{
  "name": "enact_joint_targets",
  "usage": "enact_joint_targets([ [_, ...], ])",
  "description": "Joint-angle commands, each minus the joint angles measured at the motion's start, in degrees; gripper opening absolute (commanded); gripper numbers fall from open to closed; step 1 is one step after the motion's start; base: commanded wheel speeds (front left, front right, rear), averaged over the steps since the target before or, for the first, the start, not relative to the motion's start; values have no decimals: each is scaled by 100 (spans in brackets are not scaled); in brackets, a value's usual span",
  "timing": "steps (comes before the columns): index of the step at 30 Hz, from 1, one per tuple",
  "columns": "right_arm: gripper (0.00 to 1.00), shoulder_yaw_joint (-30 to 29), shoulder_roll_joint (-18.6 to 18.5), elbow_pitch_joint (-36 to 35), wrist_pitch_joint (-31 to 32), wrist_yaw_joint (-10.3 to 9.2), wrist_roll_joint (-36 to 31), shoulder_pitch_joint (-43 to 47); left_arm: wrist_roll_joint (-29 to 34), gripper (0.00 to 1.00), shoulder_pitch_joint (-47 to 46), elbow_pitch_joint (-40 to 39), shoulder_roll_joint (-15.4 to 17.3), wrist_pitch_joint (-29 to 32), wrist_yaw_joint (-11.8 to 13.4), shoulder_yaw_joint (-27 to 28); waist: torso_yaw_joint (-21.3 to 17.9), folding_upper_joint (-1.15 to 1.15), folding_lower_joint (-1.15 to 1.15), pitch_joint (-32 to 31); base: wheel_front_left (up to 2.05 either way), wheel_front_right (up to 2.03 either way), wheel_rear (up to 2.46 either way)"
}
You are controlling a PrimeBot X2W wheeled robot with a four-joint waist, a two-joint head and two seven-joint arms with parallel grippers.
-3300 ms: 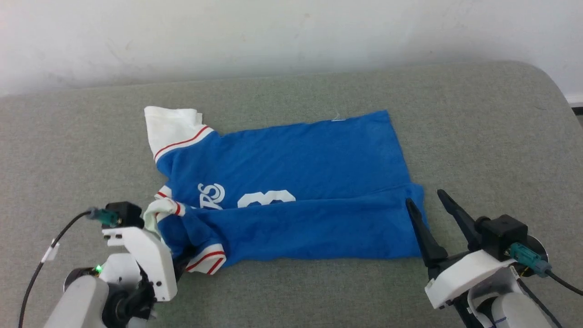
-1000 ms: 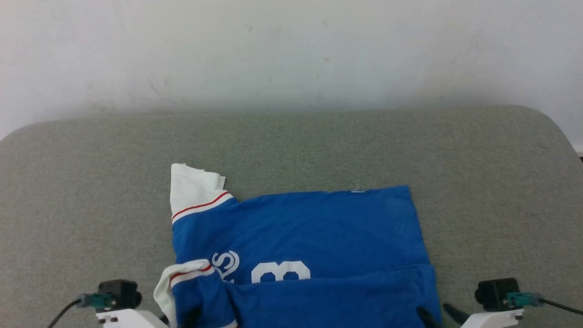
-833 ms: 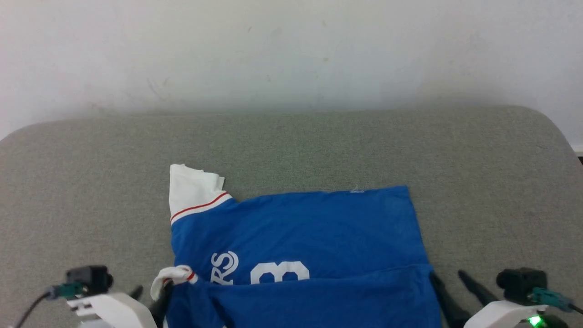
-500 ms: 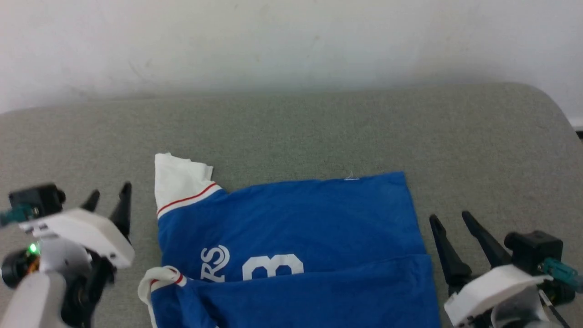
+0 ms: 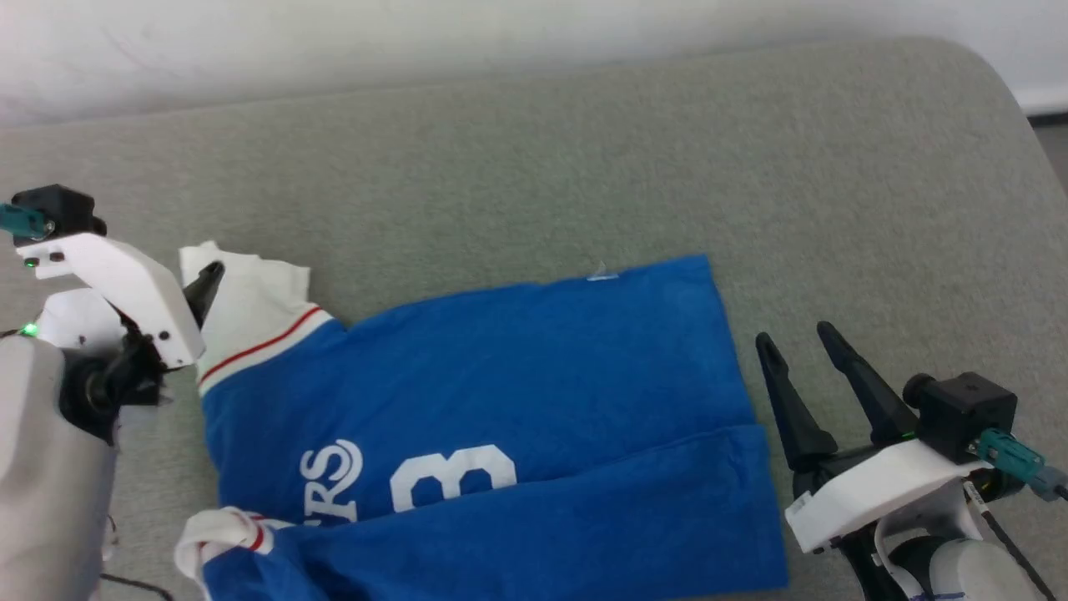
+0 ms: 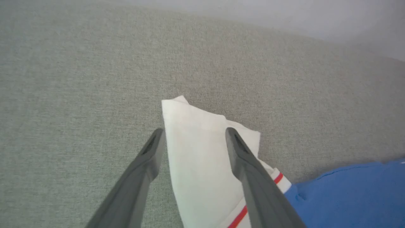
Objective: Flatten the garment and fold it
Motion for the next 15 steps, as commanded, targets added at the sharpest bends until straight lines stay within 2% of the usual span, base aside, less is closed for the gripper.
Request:
enact_joint_targets([
  [1,100,32,22,47,-28,2,17,-108,-60,100,-228,301,100,343,-76,-85,-312,0,-2,395,0,0,0],
  [5,100,73,30,150,-21,2,56,-187,-56,100,-426,787,189,898,-98,-259,-392,0,-2,548,0,0,0],
  [10,100,68,13,256,18,2,52,-261,-26,100,-506,1117,137,1233,-174,-469,-417,0,-2,620,0,0,0],
  [11,100,70,7,278,30,2,62,-281,-34,69,-511,1184,96,1293,-213,-518,-418,0,-2,626,0,0,0],
  [13,100,85,-11,313,61,2,103,-318,-87,16,-525,1302,-18,1311,-230,-542,-408,0,-2,628,0,0,0],
  [14,100,87,-33,337,90,2,130,-337,-92,0,-520,1362,-73,1349,-238,-582,-396,0,-2,623,0,0,0],
  [15,100,86,-56,365,120,2,171,-361,-108,0,-520,1410,-121,1370,-251,-605,-383,0,-2,618,0,0,0],
])
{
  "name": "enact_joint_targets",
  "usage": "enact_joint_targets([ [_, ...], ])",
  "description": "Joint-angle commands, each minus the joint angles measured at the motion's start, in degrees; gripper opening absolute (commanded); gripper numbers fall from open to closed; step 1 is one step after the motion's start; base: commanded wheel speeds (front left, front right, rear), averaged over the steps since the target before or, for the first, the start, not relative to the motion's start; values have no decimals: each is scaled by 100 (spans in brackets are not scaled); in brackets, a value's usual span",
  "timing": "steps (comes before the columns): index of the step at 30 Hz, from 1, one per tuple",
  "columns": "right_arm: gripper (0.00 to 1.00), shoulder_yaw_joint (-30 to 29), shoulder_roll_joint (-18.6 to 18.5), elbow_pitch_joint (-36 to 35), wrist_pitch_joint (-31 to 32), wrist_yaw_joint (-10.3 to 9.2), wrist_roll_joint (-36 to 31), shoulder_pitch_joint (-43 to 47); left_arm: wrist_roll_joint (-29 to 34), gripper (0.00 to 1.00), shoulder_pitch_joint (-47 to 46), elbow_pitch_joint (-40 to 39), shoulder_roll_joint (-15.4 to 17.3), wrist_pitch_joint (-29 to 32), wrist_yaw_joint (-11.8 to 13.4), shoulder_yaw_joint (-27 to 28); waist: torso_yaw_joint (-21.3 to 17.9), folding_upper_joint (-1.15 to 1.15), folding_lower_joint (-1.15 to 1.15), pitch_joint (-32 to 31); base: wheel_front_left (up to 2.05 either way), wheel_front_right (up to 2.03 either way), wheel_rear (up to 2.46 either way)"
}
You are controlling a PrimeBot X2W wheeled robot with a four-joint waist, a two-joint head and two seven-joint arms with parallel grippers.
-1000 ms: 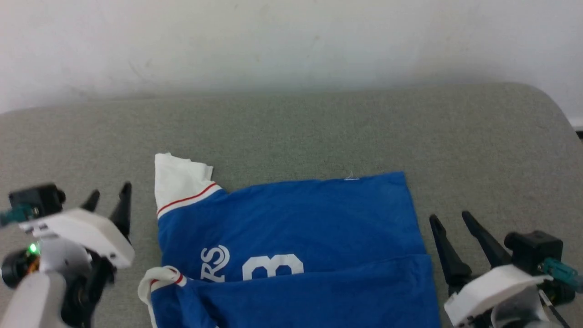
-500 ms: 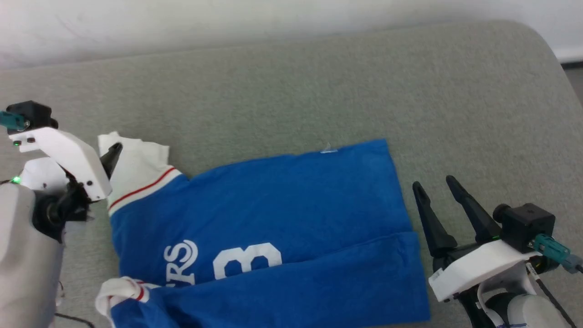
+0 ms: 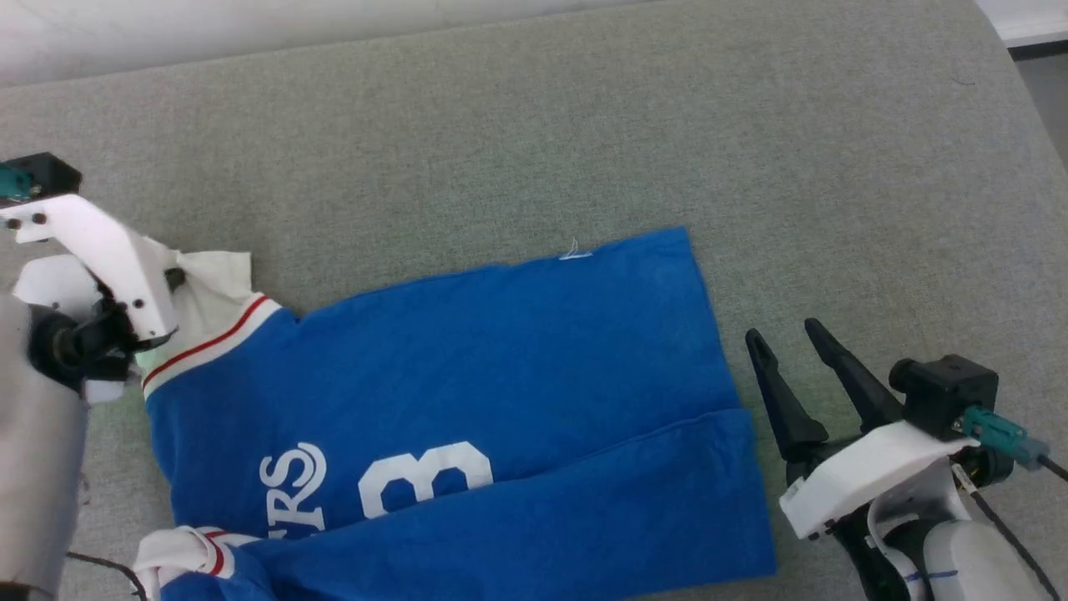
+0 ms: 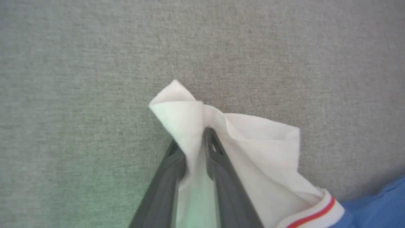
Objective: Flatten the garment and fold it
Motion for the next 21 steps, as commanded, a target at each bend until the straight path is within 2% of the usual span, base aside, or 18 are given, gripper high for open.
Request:
enact_joint_targets([
  [1,100,8,-68,58,63,2,80,-126,-58,0,336,300,-408,117,-68,-229,27,0,1,-11,0,0,0],
  [6,100,0,-258,417,409,2,527,-588,3,0,242,457,-434,-105,-89,-265,88,0,1,-76,0,0,0],
  [14,100,529,-755,1832,1608,2,1234,-2049,195,0,-158,314,-590,-916,-198,-342,456,0,1,-153,0,0,0],
  [21,100,996,-924,3065,2209,2,1482,-3034,274,0,-458,138,-766,-1402,-342,-462,815,0,1,-43,0,0,0],
])
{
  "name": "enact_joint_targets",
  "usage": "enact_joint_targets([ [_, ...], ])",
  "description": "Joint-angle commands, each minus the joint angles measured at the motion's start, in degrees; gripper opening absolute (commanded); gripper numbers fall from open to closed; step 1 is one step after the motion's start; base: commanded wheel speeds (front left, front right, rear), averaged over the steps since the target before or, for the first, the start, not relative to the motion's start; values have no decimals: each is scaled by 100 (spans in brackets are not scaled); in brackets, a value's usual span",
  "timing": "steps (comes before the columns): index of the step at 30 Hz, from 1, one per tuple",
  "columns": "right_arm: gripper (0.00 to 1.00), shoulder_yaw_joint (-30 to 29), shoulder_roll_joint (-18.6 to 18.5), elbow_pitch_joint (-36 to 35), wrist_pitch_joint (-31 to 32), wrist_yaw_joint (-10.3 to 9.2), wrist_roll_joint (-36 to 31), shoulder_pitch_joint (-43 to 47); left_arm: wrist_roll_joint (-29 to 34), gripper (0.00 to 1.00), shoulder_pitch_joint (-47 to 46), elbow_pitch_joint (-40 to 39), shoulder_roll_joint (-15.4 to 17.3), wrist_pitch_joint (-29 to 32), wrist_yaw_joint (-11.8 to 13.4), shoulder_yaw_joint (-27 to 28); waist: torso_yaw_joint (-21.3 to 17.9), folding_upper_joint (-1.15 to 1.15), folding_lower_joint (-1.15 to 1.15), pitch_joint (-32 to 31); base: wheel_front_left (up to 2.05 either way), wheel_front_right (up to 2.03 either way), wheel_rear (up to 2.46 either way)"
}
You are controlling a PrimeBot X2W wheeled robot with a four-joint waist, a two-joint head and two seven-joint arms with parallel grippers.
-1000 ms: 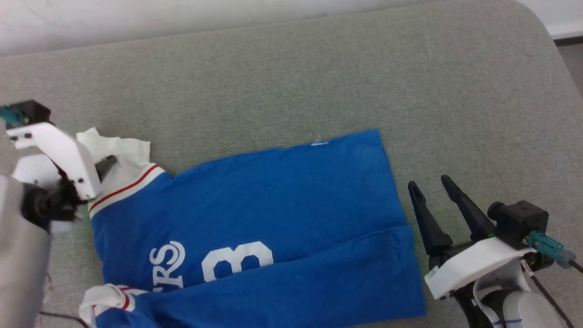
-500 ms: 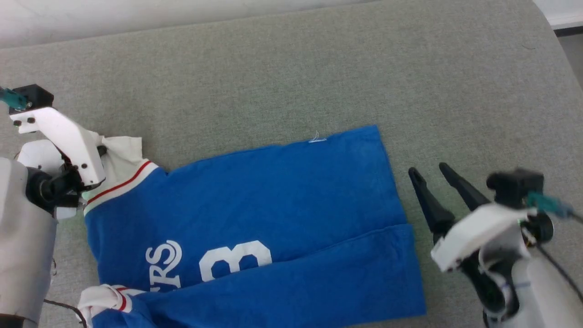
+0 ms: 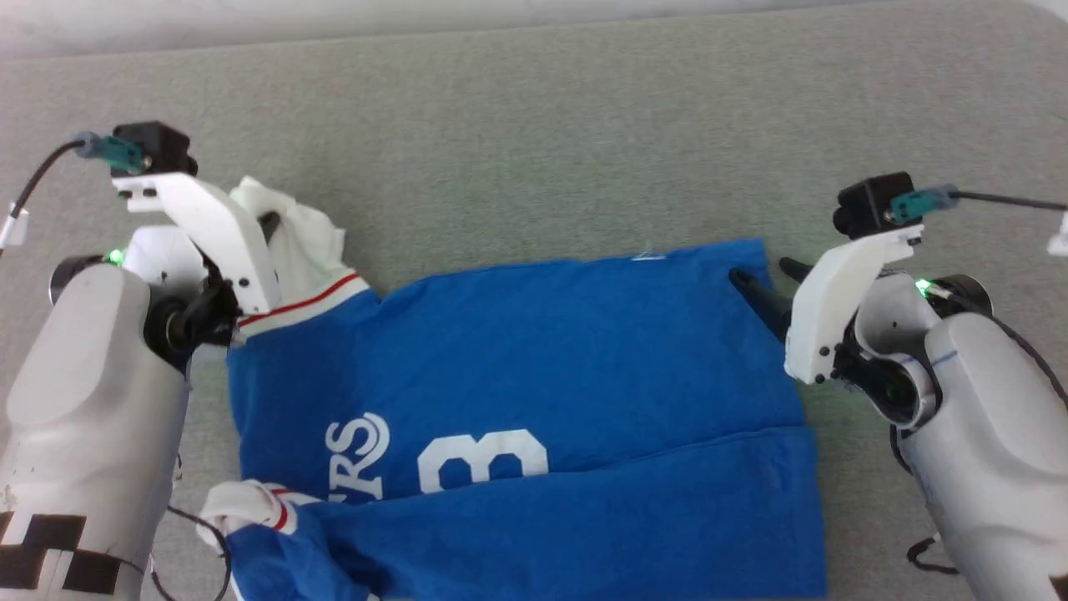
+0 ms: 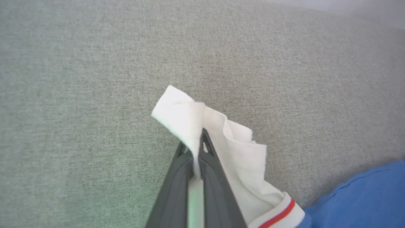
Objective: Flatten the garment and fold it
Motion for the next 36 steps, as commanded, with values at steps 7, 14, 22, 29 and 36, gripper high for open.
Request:
enact_joint_targets([
  [7,0,662,-4,1143,1270,2,512,-400,22,0,-187,-109,-78,-217,-148,-129,323,0,-1,163,0,0,0],
  [14,0,776,-237,941,255,2,512,-647,22,0,-122,-125,34,-517,-185,-119,296,0,-1,-31,0,0,0],
  [22,0,620,-430,552,-1142,2,300,-436,-105,0,339,-374,179,-1189,-79,179,267,0,-1,-653,0,0,0],
  [29,0,600,-510,84,-1519,2,355,789,-448,0,1849,-1340,295,-1714,230,642,253,0,-1,-1239,0,0,0],
  [36,0,308,-405,-136,-1527,2,424,2014,-613,0,3778,-2702,265,-1774,829,854,303,0,-1,-1584,0,0,0],
])
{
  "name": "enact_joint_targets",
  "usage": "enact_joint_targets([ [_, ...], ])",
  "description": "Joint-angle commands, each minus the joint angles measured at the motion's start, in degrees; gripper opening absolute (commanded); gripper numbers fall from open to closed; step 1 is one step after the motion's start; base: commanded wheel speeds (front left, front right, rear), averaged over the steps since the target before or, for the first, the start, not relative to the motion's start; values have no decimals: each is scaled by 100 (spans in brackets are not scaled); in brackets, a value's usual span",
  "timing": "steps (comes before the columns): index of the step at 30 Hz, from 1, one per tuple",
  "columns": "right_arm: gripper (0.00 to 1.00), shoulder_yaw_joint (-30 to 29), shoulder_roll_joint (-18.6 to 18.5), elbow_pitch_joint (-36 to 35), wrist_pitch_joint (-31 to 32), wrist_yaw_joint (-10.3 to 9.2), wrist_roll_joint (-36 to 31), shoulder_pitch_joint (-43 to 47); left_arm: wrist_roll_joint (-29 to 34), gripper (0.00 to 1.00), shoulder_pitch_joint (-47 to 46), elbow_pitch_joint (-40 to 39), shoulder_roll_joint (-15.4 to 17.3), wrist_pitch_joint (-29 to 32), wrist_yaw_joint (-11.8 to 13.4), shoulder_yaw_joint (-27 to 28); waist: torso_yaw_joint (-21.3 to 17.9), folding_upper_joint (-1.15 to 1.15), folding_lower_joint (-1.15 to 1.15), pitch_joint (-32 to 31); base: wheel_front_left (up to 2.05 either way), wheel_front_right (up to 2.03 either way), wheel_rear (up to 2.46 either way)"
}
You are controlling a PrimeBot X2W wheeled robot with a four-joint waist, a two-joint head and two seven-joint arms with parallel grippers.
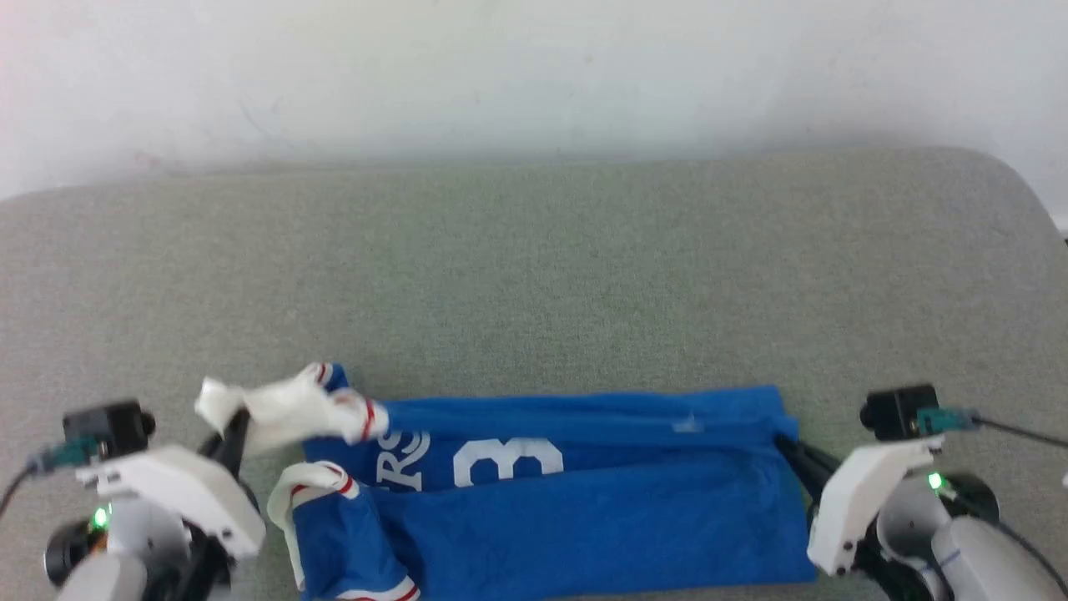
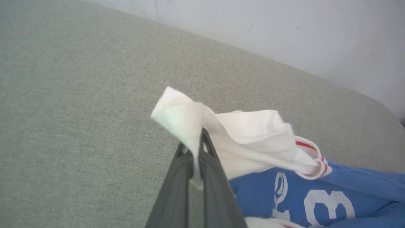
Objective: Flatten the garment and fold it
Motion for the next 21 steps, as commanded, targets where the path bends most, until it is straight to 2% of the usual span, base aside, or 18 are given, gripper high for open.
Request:
enact_joint_targets([
  [1,4,-141,43,-20,-9,-4,0,273,-66,0,454,-330,-24,1,182,57,40,0,2,-237,0,0,0],
  [2,30,-205,57,-14,-4,-4,-39,391,-121,0,655,-476,-66,37,251,69,48,0,2,-255,0,0,0],
  [3,85,-260,88,-15,5,-4,-62,507,-143,27,841,-590,-84,86,326,66,54,0,2,-278,0,0,0],
  [4,100,-302,130,-39,15,-4,-70,616,-138,100,994,-699,-90,97,391,65,55,0,2,-290,0,0,0],
  [8,100,-489,252,-285,8,-4,-193,1069,-32,100,1396,-1066,-147,-136,620,136,56,0,2,-352,0,0,0],
  [11,100,-671,299,-721,-63,-4,-285,1400,164,100,1591,-1305,-204,-628,786,282,13,0,2,-379,0,0,0],
  [12,100,-671,299,-721,-63,-4,-285,1400,164,100,1591,-1305,-204,-628,786,282,13,0,2,-379,0,0,0],
  [17,100,-1178,434,-1687,-89,-4,-465,1780,538,100,1781,-1661,-282,-1448,882,382,-76,0,2,-392,0,0,0],
  [21,100,-1586,498,-2016,298,-4,-556,1746,854,100,1804,-1811,-316,-2016,866,345,-84,0,2,-396,0,0,0],
])
